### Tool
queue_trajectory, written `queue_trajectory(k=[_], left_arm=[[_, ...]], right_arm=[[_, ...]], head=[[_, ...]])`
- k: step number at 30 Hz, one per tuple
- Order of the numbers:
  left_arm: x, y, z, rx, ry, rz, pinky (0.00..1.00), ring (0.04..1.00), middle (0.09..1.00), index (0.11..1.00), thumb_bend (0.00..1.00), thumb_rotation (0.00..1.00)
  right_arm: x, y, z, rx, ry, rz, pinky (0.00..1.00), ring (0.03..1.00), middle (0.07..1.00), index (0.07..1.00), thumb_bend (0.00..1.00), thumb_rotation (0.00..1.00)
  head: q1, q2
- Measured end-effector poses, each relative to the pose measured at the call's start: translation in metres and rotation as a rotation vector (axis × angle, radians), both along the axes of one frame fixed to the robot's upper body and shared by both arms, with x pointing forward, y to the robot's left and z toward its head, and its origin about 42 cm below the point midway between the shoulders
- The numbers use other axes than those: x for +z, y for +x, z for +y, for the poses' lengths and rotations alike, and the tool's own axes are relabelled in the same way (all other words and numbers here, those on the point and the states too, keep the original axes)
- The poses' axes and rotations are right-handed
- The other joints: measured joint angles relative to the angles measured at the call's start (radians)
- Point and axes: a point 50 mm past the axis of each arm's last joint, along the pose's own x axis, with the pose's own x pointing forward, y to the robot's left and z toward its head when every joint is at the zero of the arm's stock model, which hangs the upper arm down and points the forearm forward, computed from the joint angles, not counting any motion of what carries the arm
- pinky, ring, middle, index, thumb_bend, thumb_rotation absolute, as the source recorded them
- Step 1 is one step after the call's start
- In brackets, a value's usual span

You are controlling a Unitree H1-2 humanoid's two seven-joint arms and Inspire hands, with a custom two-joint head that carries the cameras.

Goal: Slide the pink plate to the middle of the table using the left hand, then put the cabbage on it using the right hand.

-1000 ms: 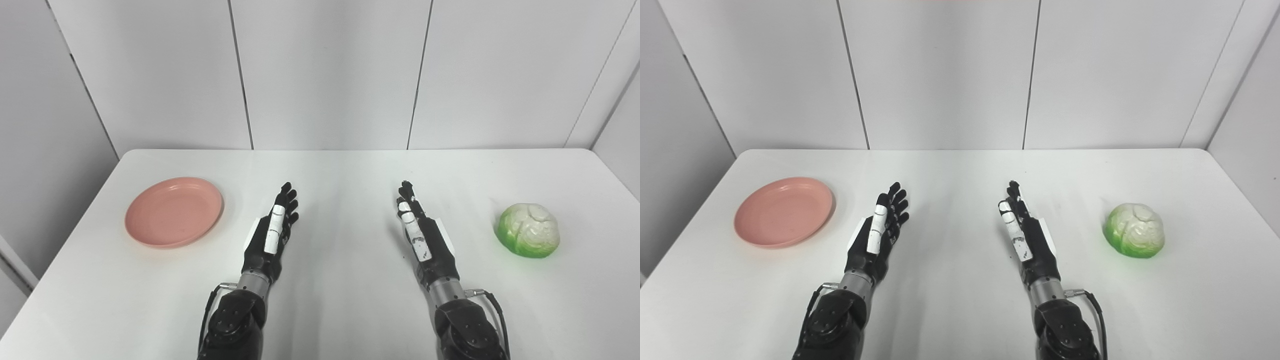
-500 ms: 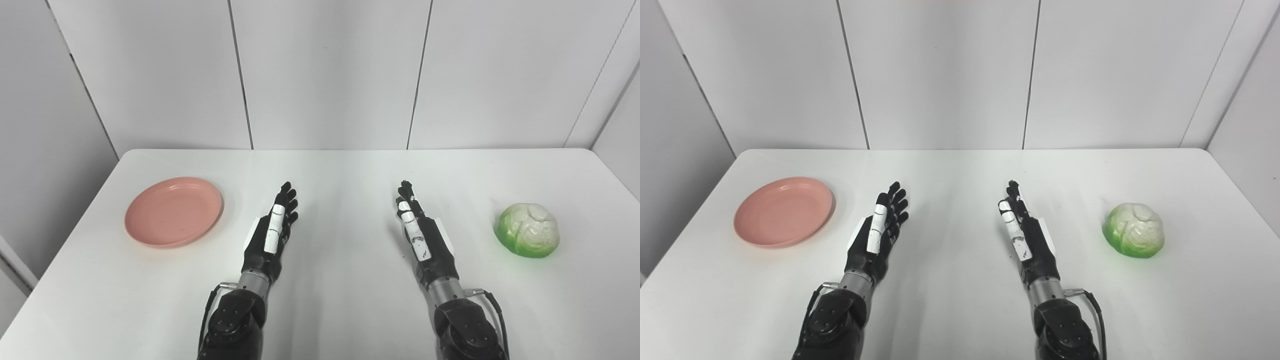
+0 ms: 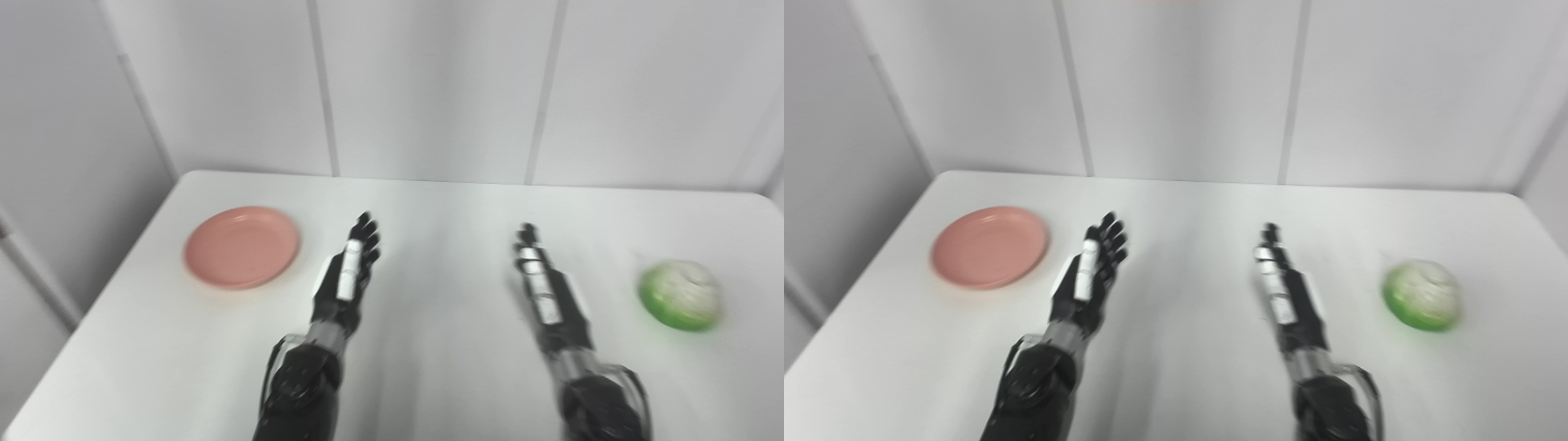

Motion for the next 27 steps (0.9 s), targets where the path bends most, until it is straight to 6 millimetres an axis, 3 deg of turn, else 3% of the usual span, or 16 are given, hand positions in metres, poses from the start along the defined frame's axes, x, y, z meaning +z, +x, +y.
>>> queue_trajectory(k=[3,6,9,12,14,21,27], left_arm=[[0.014,0.012,0.022,0.045,0.028,-0.035,1.00,1.000,1.000,1.000,0.87,1.00],[0.029,0.025,0.047,0.124,0.037,-0.065,1.00,0.948,0.935,0.937,0.89,1.00],[0.038,0.034,0.079,0.234,0.042,-0.074,0.98,0.893,0.878,0.886,0.92,1.00],[0.042,0.037,0.105,0.294,0.061,-0.090,0.94,0.851,0.839,0.849,0.90,1.00],[0.042,0.038,0.121,0.331,0.077,-0.092,0.84,0.809,0.806,0.813,0.86,1.00],[0.053,0.044,0.177,0.472,0.155,-0.092,0.80,0.775,0.764,0.763,0.84,1.00],[0.051,0.046,0.205,0.539,0.203,-0.084,0.78,0.766,0.756,0.759,0.85,1.00]], right_arm=[[0.002,0.005,-0.011,-0.003,-0.008,-0.045,1.00,1.000,1.000,1.000,0.67,0.95],[0.003,0.010,-0.020,-0.012,-0.011,-0.055,1.00,1.000,1.000,1.000,0.67,0.95],[0.003,0.012,-0.021,-0.002,-0.008,-0.060,1.00,1.000,1.000,1.000,0.66,0.95],[0.003,0.015,-0.023,0.001,-0.014,-0.067,1.00,1.000,1.000,1.000,0.66,0.94],[0.002,0.018,-0.024,-0.004,-0.012,-0.069,1.00,1.000,1.000,1.000,0.66,0.94],[0.004,0.019,-0.026,-0.010,-0.010,-0.091,1.00,1.000,1.000,1.000,0.64,0.95],[0.004,0.019,-0.026,-0.010,-0.010,-0.093,1.00,1.000,1.000,1.000,0.61,0.95]], head=[[0.052,-0.034],[0.087,-0.075],[0.094,-0.084],[0.106,-0.107],[0.109,-0.113],[0.120,-0.121],[0.121,-0.118]])
